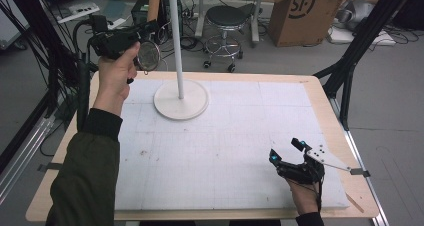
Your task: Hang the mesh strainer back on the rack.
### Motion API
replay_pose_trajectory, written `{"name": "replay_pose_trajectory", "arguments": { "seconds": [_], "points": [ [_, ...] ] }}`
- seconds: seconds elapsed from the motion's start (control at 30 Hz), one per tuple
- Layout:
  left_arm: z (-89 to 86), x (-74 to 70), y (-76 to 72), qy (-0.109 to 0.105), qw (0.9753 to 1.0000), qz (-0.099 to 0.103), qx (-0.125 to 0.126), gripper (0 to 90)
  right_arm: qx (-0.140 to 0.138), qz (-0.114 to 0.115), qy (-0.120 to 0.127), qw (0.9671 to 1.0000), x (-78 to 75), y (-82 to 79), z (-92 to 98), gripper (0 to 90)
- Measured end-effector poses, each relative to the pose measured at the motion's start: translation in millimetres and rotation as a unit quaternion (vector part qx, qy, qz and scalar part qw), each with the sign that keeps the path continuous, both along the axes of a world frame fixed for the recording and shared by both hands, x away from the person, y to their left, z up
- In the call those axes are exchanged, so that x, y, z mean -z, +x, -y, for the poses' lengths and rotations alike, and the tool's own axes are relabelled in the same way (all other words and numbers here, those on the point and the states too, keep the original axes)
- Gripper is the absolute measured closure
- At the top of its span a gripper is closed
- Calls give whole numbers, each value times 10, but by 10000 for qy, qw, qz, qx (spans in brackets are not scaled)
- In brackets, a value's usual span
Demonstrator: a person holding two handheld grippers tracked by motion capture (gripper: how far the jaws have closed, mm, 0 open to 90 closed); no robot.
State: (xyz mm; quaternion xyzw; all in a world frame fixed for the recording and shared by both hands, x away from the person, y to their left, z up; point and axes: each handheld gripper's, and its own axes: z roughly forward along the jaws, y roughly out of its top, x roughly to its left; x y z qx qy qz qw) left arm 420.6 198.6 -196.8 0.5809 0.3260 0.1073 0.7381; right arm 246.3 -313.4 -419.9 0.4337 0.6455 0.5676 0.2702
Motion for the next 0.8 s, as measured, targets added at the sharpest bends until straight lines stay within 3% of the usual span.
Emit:
{"name": "replay_pose_trajectory", "arguments": {
  "seconds": [0.3,0.5,0.8],
  "points": [
    [8,118,71,160,9997,-162,-33,712,6,9,19,10000,-4,-15,12,55],
    [13,118,86,85,9999,-131,-42,712,10,5,5,10000,1,-8,16,55],
    [36,153,134,171,9997,-156,-61,712,-2,-19,17,10000,4,-4,7,55]
  ]
}}
